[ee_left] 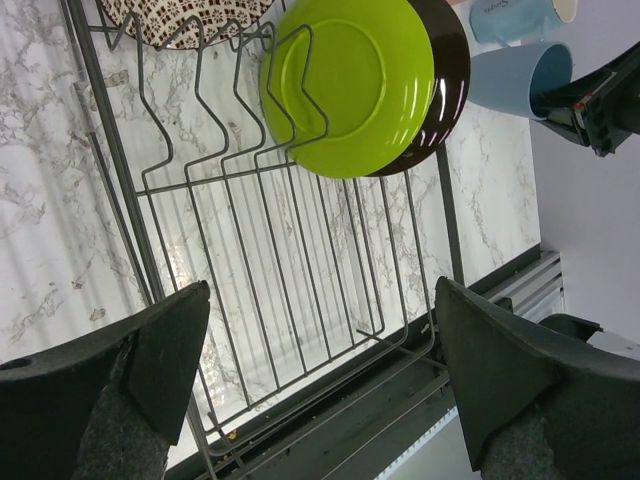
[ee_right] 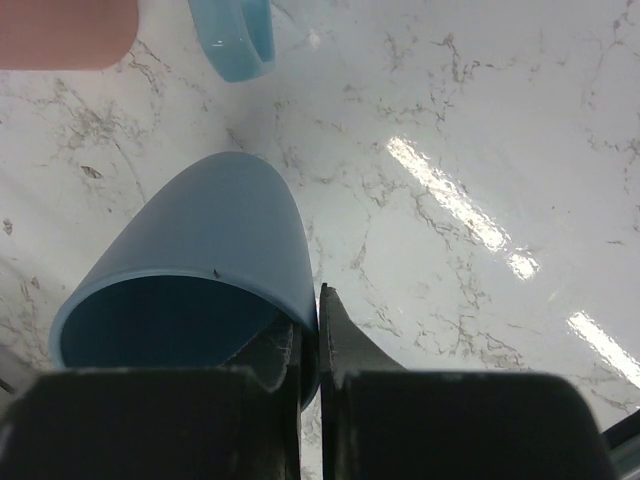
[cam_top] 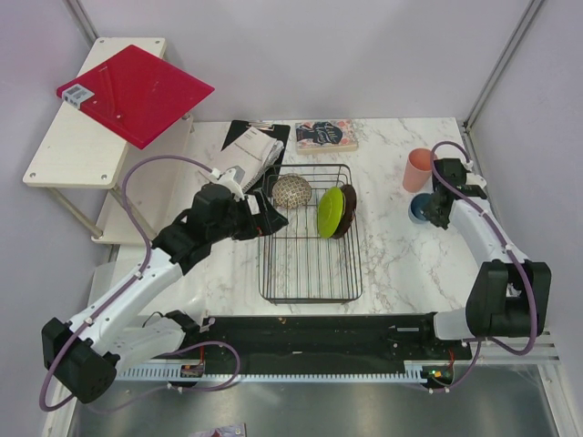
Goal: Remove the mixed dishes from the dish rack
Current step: Place the cup at the center of the board.
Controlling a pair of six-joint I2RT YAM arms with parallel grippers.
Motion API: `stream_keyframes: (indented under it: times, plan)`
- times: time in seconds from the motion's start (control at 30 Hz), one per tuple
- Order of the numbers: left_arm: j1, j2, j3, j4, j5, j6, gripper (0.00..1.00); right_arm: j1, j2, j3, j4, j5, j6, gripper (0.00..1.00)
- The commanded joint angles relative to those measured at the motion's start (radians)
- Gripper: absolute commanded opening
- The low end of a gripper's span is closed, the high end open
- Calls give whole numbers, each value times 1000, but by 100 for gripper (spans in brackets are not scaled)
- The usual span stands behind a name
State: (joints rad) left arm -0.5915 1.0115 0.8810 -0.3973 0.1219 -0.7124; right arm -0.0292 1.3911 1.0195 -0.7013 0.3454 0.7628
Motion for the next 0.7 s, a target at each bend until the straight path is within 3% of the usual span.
stream_keyframes:
  times: [0.0,0.27,0.37,0.67]
  plan:
    - [-4,6,3,-3,-21,42,99,0,54,7,54,18,26,0]
    - [-2,27,9,-14,-21,45,100,-17,143,-1,86,15,40,0]
    - [-2,35,10,-15,-21,47,99,-15,138,1,91,6,35,11]
    - [-4,50,19,-17,-15,45,99,-17,36,44,53,10,13,32]
